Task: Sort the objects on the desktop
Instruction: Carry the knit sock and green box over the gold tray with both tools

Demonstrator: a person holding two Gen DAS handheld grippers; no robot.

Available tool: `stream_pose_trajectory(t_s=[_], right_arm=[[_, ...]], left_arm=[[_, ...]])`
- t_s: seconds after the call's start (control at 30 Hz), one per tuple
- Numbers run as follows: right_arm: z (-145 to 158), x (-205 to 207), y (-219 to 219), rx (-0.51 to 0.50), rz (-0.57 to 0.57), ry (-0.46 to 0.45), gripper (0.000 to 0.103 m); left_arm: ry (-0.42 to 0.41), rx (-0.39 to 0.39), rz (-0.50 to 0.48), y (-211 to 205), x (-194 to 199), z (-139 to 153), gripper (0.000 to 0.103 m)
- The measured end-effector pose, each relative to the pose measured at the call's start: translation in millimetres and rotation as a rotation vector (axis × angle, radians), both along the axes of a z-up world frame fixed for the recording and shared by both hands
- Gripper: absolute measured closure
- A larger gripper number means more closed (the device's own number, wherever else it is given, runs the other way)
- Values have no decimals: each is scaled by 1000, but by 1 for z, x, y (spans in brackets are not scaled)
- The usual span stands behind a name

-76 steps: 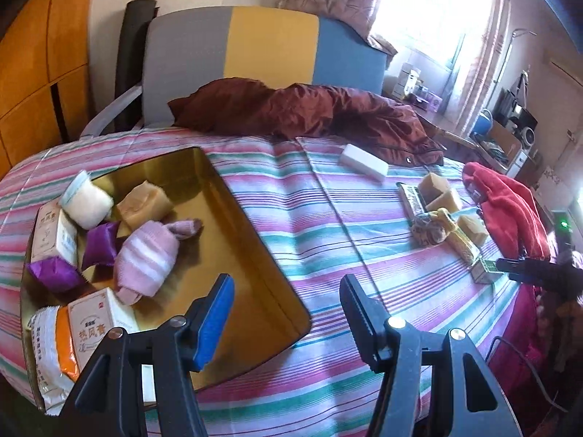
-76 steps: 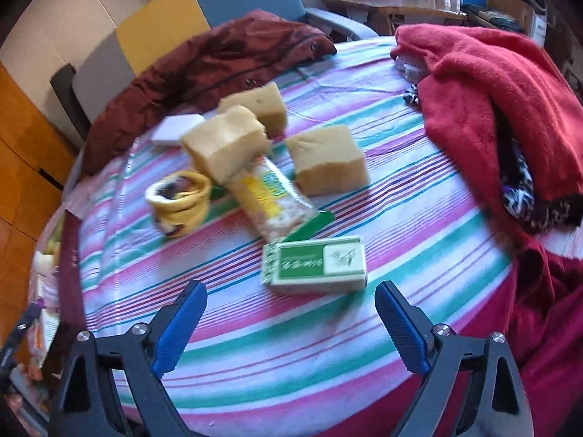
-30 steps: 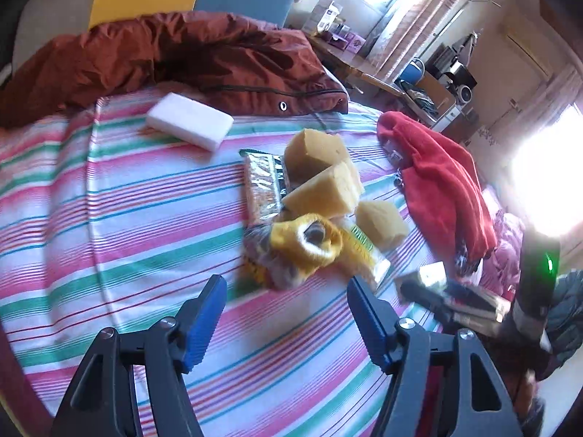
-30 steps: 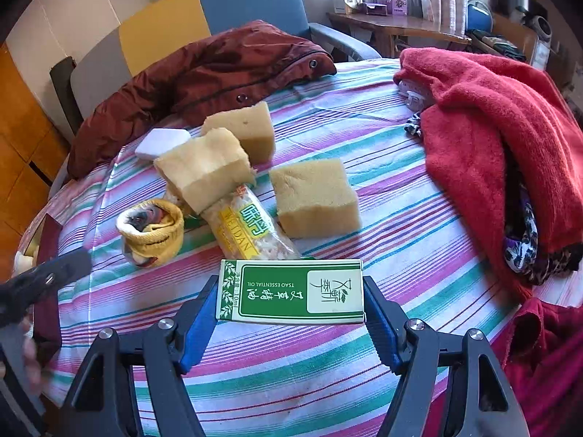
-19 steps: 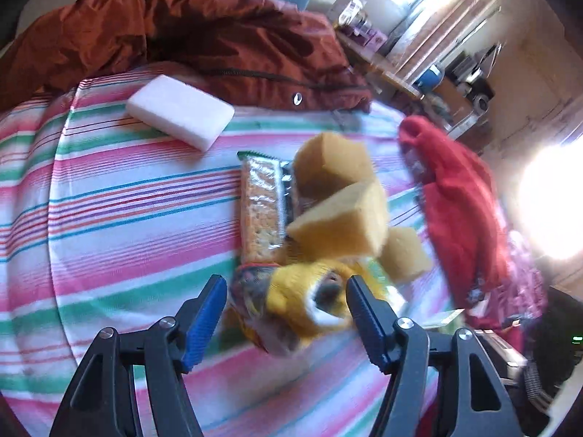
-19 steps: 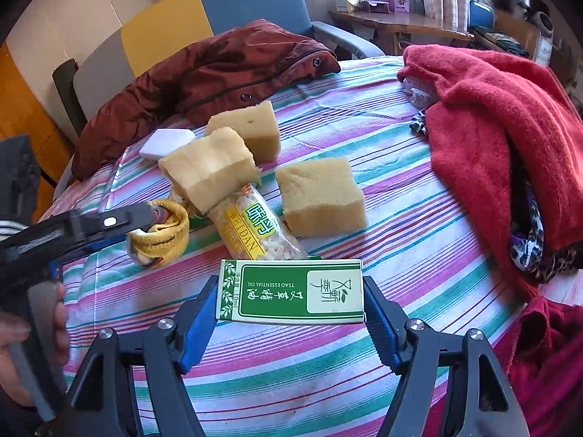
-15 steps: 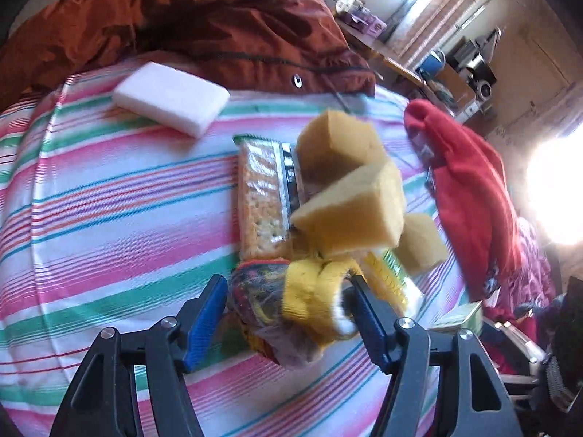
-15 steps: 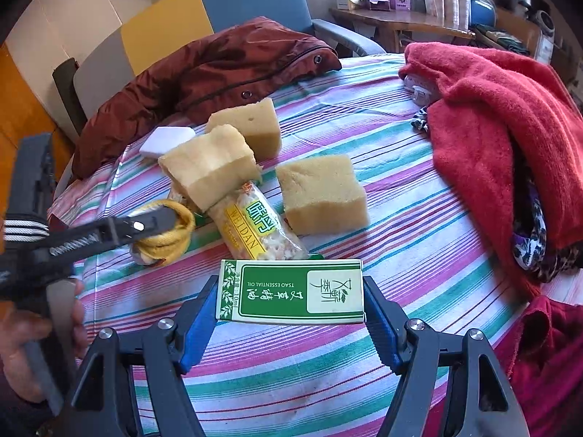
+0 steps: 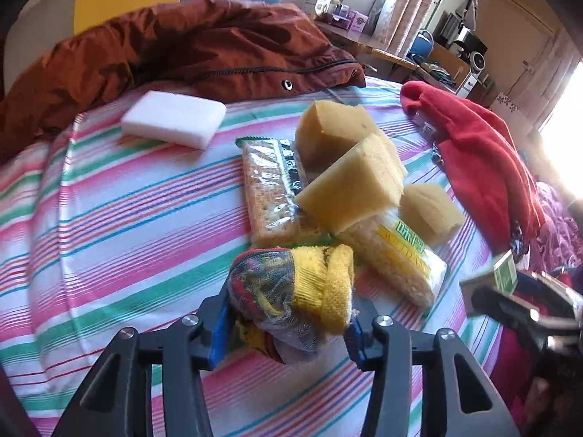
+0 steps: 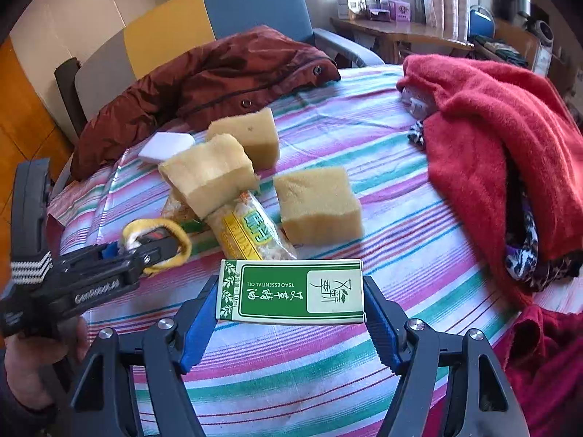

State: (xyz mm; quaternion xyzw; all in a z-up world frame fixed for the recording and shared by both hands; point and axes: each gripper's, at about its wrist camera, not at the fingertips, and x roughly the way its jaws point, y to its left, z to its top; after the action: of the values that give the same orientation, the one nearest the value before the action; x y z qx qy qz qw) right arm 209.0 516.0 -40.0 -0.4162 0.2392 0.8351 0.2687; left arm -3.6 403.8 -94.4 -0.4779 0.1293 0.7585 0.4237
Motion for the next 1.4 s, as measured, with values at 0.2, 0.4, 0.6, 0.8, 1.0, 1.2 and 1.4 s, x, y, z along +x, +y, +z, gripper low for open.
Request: stream_pose_trajectory(t_s=[0.2, 0.4, 0.6, 0.8, 1.0, 1.2, 1.4], right_arm=[[6, -4, -9, 21, 46, 33, 29], [11, -9, -26, 60, 109, 49, 29], [9, -14, -37, 63, 152, 39, 29], [9, -23, -56, 9, 189, 78, 29], [19, -50, -105, -35, 281, 146, 29], [28, -84, -152, -68, 394, 175, 29], [33, -121, -197, -119, 501, 183, 29]], left_arm=[[80, 26, 17, -31, 17, 22, 52], [167, 42, 73, -76, 25, 48, 52], [225, 55, 156, -123, 21, 69, 52], [255, 59, 233, -163, 13, 78, 52], [259, 69, 309, -200, 5, 82, 52], [246, 80, 387, -240, -2, 79, 51], [215, 97, 508, -297, -13, 75, 51]])
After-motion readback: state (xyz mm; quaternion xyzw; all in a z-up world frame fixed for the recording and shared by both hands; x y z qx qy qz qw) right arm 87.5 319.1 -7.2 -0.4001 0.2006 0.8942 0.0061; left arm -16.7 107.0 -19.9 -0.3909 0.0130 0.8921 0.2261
